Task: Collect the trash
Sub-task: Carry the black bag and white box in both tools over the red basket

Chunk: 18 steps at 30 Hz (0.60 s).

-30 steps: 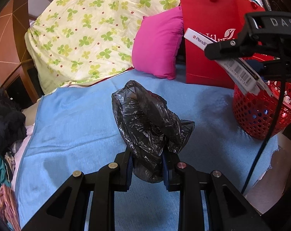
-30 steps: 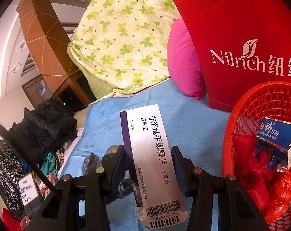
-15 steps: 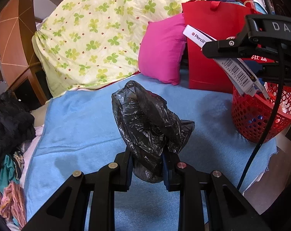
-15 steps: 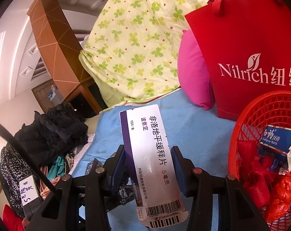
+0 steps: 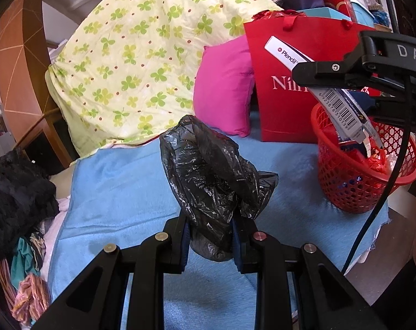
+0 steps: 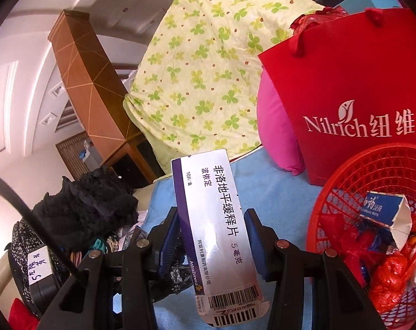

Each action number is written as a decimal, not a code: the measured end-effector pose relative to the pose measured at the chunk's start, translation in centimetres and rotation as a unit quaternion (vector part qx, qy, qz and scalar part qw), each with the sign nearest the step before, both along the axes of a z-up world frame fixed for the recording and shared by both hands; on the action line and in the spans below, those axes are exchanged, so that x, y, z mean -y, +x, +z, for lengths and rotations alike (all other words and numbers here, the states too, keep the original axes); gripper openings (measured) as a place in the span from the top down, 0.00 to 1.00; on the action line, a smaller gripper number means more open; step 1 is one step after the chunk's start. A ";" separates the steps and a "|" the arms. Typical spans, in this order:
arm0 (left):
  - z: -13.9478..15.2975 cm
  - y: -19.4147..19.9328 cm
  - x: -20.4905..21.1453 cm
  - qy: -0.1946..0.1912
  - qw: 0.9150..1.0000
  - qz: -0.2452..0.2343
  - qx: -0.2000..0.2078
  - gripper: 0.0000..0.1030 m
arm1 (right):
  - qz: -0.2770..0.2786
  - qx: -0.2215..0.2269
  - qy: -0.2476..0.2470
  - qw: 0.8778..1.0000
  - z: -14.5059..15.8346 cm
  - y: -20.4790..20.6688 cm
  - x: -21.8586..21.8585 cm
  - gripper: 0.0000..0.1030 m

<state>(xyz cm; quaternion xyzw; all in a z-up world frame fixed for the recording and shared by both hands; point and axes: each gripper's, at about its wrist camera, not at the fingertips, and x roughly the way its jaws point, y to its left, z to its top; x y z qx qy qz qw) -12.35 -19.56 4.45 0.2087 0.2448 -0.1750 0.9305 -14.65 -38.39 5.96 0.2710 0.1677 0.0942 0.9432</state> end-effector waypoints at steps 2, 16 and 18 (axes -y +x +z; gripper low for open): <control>0.2 -0.2 0.3 0.002 1.000 -0.003 0.001 0.74 | -0.003 0.004 0.005 1.000 0.1 -0.4 0.4 0.51; 1.1 -1.4 2.6 0.012 1.000 -0.025 0.009 0.73 | -0.029 0.016 0.027 0.999 0.1 -2.9 3.6 0.51; 1.1 -1.6 3.0 0.013 0.999 -0.029 0.010 0.73 | -0.033 0.017 0.028 0.999 0.1 -3.2 4.0 0.51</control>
